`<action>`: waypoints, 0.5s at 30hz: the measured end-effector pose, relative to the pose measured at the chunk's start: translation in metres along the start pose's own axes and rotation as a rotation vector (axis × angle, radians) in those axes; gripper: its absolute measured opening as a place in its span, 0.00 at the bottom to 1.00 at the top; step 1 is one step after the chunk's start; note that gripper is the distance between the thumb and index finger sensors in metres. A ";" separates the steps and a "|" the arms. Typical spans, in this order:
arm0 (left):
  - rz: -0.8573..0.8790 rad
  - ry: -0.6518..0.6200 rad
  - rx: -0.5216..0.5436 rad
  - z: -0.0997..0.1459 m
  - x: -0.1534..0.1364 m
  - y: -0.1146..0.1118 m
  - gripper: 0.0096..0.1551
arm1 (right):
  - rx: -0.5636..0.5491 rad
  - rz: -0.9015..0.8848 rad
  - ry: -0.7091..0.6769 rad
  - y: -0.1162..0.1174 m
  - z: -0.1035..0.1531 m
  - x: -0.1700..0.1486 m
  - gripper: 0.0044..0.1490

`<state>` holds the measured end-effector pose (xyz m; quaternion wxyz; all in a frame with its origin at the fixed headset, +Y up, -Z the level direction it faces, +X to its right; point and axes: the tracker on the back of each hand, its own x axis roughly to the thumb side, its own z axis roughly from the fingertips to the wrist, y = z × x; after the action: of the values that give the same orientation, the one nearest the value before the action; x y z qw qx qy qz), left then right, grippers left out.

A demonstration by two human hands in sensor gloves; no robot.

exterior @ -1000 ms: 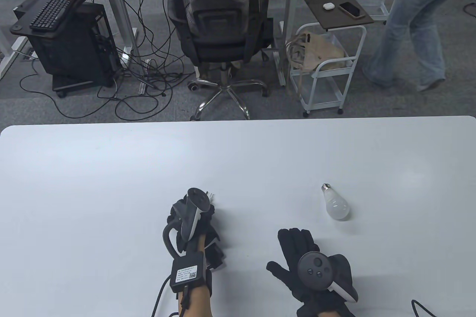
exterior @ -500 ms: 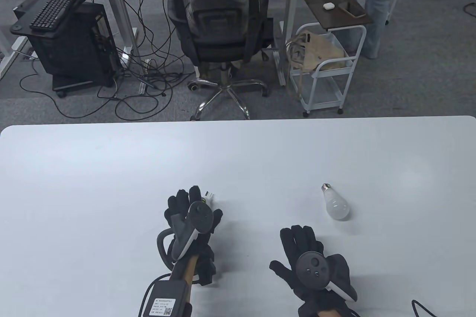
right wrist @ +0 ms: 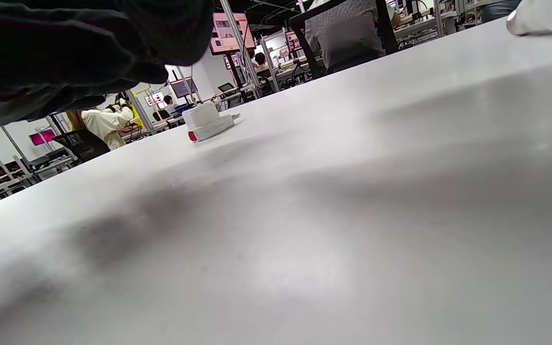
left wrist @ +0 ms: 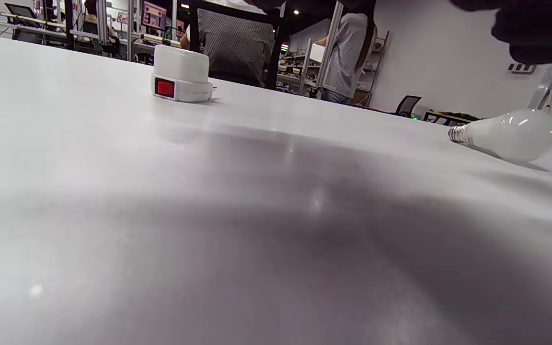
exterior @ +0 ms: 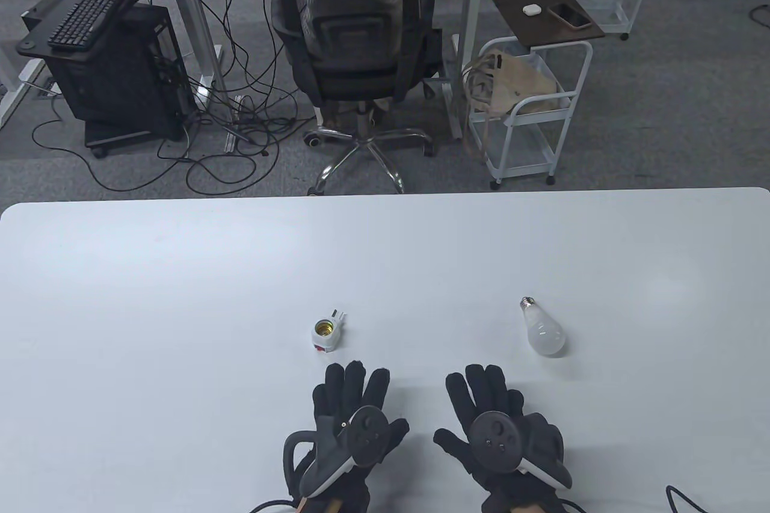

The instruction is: Unscrew light bulb from socket

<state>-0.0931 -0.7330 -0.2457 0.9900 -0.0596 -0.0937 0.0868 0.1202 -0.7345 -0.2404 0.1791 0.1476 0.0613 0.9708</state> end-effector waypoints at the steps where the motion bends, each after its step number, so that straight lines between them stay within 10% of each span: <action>1: -0.006 -0.003 -0.019 0.001 0.003 0.001 0.49 | -0.001 0.005 0.000 0.000 0.000 0.000 0.52; 15: -0.028 -0.075 -0.005 0.002 0.011 0.001 0.48 | 0.030 0.032 -0.037 0.004 -0.003 0.005 0.51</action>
<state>-0.0832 -0.7294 -0.2419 0.9868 -0.0576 -0.1316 0.0749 0.1137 -0.7370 -0.2412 0.1626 0.1689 0.0700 0.9696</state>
